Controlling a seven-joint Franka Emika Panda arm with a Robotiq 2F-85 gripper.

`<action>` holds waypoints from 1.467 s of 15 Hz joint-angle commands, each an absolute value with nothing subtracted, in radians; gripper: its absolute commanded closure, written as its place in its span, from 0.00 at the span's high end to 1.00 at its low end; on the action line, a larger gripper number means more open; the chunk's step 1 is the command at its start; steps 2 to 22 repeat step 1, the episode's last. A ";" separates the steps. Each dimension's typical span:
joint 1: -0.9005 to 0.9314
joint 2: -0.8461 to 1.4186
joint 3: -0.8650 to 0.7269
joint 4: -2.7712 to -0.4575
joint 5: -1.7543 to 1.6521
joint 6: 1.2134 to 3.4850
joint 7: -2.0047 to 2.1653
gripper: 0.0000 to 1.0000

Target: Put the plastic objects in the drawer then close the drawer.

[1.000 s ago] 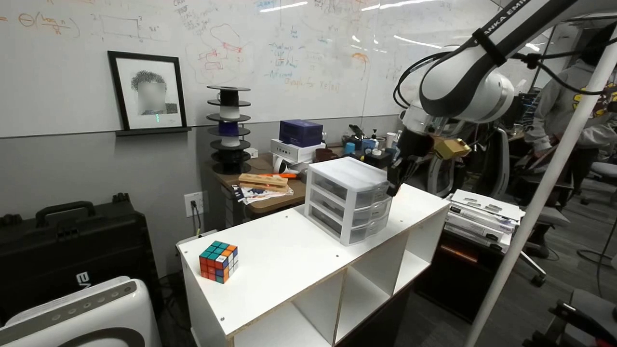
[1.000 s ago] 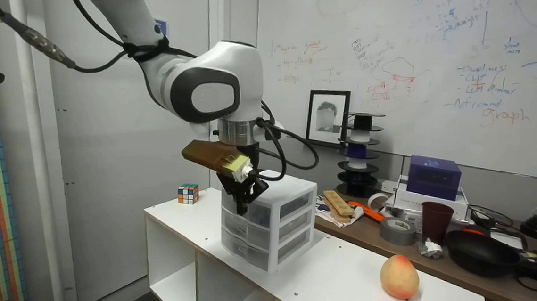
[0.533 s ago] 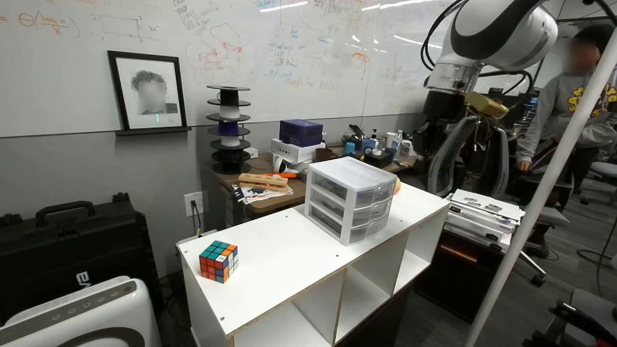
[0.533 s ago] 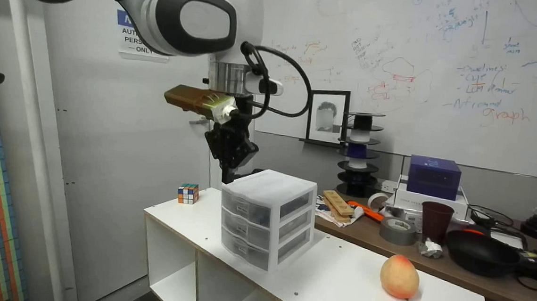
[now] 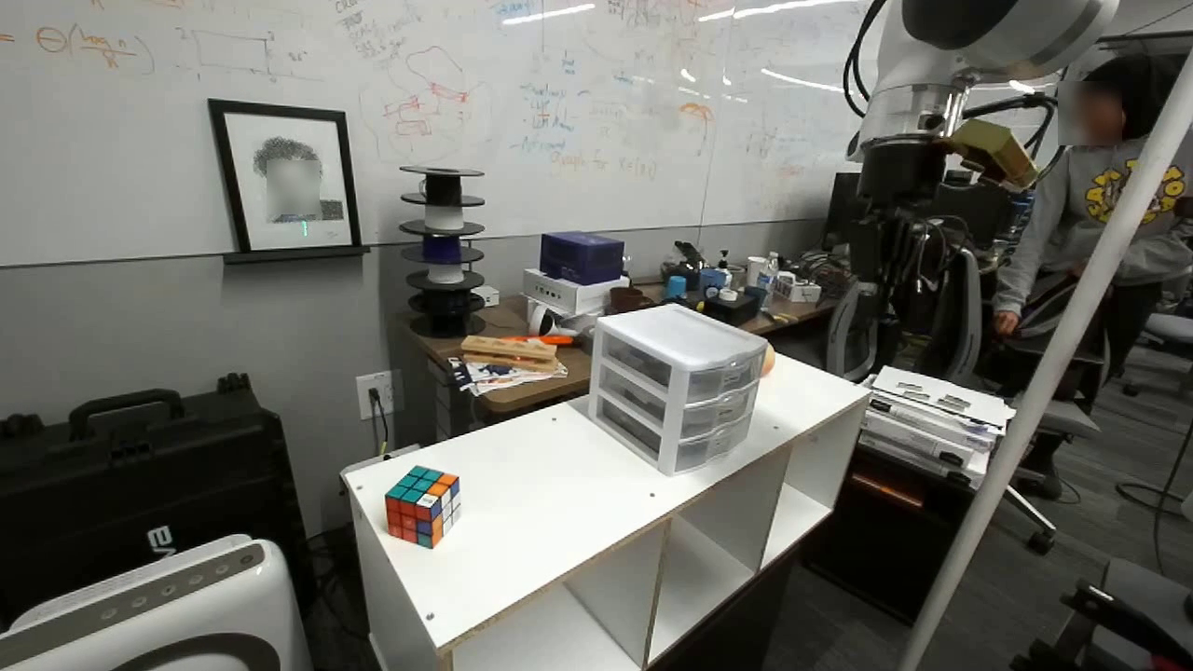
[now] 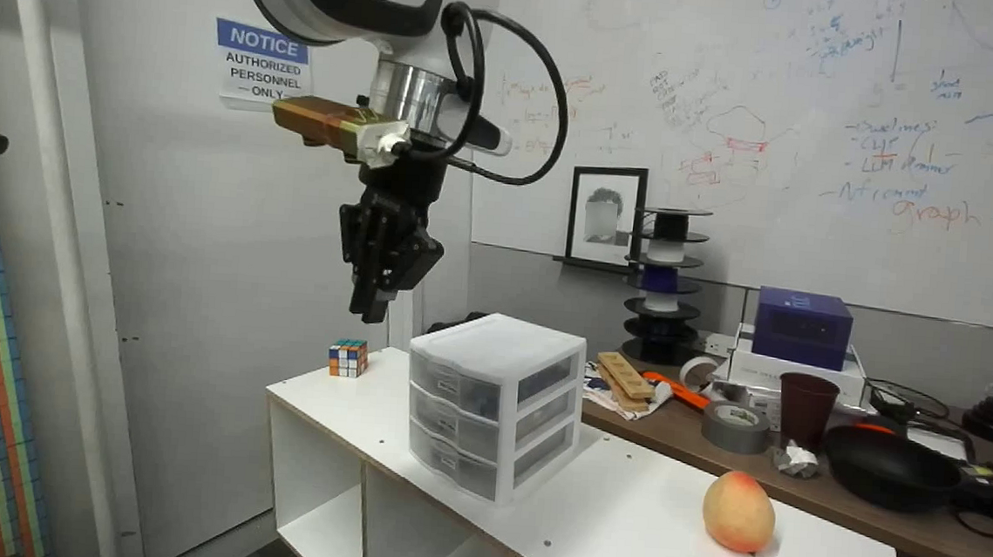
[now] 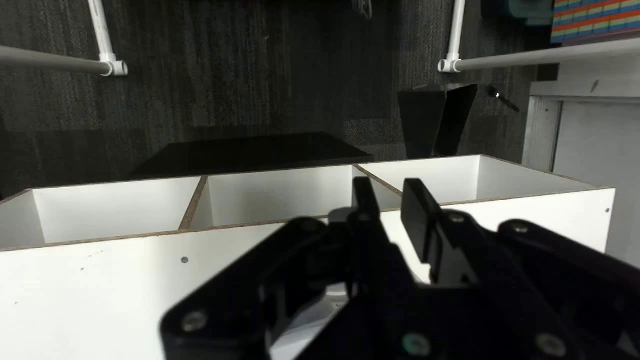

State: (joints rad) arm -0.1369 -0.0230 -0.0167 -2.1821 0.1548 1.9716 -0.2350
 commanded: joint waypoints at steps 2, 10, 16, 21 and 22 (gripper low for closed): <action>-0.113 -0.020 -0.040 -2.181 0.154 1.969 -0.235 0.34; -0.113 -0.020 -0.040 -2.181 0.154 1.969 -0.235 0.34; -0.113 -0.020 -0.040 -2.181 0.154 1.969 -0.235 0.34; -0.113 -0.020 -0.040 -2.181 0.154 1.969 -0.235 0.34; -0.113 -0.020 -0.040 -2.181 0.154 1.969 -0.235 0.34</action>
